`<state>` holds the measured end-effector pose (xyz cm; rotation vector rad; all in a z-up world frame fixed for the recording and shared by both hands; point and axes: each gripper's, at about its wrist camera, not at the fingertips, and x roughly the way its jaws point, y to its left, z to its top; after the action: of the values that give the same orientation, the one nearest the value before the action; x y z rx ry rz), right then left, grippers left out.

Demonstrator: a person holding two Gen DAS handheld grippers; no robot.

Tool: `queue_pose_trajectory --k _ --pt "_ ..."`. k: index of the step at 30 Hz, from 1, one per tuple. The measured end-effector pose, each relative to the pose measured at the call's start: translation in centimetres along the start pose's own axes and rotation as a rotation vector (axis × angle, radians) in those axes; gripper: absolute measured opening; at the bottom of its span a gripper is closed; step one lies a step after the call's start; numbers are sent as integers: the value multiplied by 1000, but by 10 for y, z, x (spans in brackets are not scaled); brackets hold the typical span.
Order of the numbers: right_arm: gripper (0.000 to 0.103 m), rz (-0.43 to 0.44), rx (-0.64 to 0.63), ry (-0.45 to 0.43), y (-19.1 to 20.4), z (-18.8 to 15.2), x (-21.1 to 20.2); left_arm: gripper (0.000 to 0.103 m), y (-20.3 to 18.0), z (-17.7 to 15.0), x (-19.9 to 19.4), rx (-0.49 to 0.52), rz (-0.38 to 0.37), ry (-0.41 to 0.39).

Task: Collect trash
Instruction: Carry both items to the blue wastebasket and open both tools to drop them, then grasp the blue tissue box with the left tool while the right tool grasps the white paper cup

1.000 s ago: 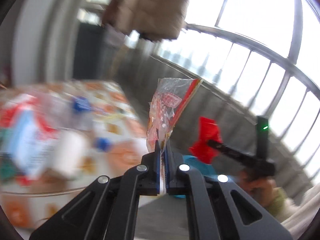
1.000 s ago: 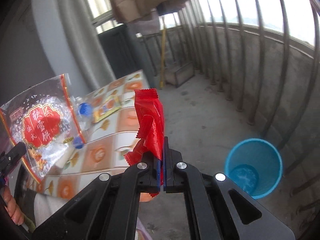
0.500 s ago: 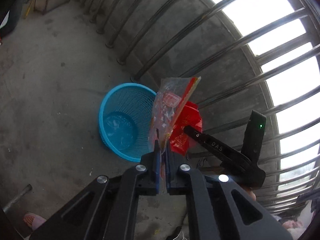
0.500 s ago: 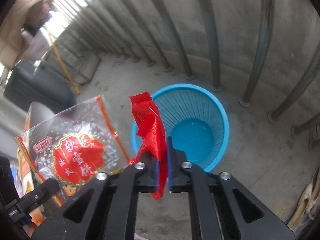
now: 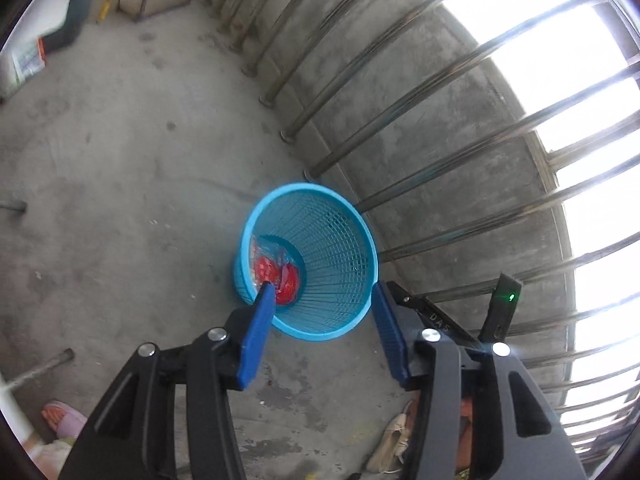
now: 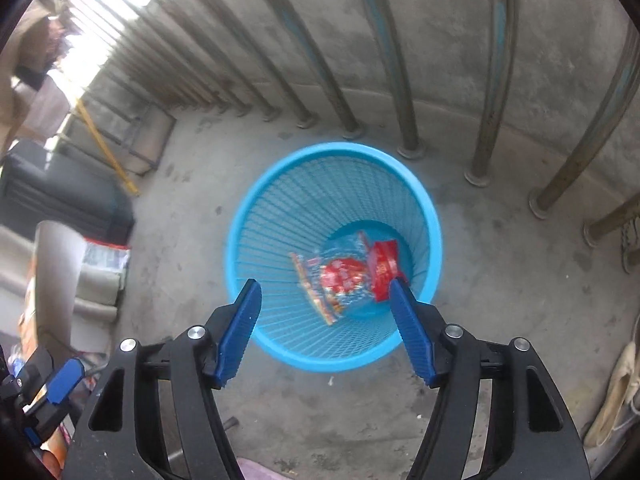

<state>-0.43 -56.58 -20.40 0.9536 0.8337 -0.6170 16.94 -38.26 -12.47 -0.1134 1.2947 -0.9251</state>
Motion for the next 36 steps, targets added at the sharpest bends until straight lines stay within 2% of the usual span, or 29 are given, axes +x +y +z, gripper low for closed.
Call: queue_pose_trajectory --k 4,7,11,14,19,23,28,31,36 --pt "73 48 -88 -68 34 -3 -36 51 -23 -20 -47 114 33 -70" --pt "78 91 -192 -107 70 -7 -63 58 -40 -42 -94 212 62 -142" --pt "82 156 -341 -111 120 -20 -90 68 -44 -75 -169 319 143 -281" --pt "82 244 -423 -84 154 -36 -106 70 -29 -98 -217 330 215 -378" --pt "82 388 -510 11 204 -62 -117 70 26 -146 -292 219 358 -541" --pt "82 481 -563 108 245 -85 -118 70 82 -192 -348 41 486 -702" --pt "82 593 -657 247 309 -139 -127 70 155 -229 -402 -176 616 -850" --pt "82 647 -724 334 345 -173 -124 70 190 -236 -421 -250 654 -898" --pt "82 664 -791 428 392 -223 -113 70 220 -229 -418 -278 668 -888"
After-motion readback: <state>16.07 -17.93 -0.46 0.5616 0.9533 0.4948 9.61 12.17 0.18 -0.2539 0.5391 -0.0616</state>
